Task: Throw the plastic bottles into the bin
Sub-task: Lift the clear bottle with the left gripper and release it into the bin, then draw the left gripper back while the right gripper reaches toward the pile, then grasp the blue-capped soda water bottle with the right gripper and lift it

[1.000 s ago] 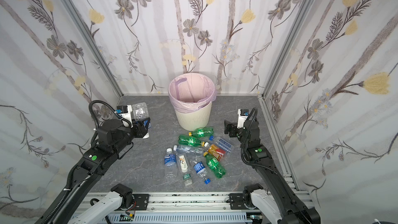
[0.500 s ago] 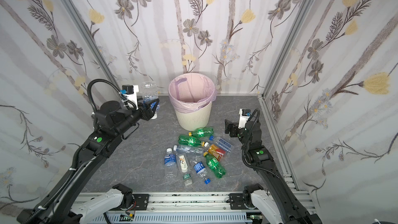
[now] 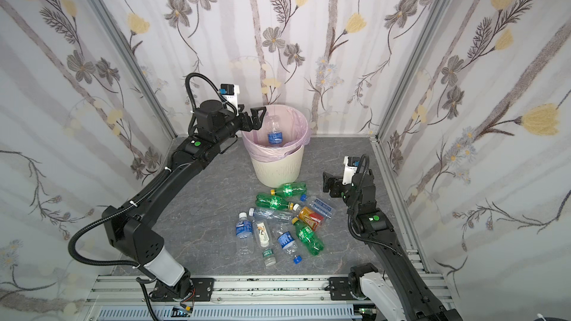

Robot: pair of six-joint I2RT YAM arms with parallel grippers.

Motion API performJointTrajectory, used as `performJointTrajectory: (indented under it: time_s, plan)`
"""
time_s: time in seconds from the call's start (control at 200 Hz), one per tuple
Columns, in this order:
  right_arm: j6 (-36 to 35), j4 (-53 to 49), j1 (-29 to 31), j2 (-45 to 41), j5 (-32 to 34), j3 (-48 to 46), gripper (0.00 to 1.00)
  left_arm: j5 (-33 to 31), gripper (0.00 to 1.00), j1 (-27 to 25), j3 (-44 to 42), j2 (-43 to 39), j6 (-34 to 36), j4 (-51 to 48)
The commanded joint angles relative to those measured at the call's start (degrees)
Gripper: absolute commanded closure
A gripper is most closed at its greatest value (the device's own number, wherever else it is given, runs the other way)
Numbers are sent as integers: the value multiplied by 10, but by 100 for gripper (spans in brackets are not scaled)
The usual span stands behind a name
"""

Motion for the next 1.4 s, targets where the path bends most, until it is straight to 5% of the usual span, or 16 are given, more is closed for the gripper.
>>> performJointTrajectory:
  time_s: [0.0,0.27,0.65,0.814,1.399]
  plan:
    - [-23,-33,1,22,-22,26,7,-30,0,4,-65,-56,4,6]
    - [-25,-105,7,50,-32,59,9,-52,0,22,-265,-237,-2,-11]
    - [-37,-168,13,119,-80,68,9,-66,0,37,-434,-401,-17,-102]
    - [-30,-181,14,185,-130,72,11,-52,0,38,-481,-433,-39,-115]
    - [-22,-186,51,295,-72,71,14,-109,0,42,-515,-448,-33,-137]
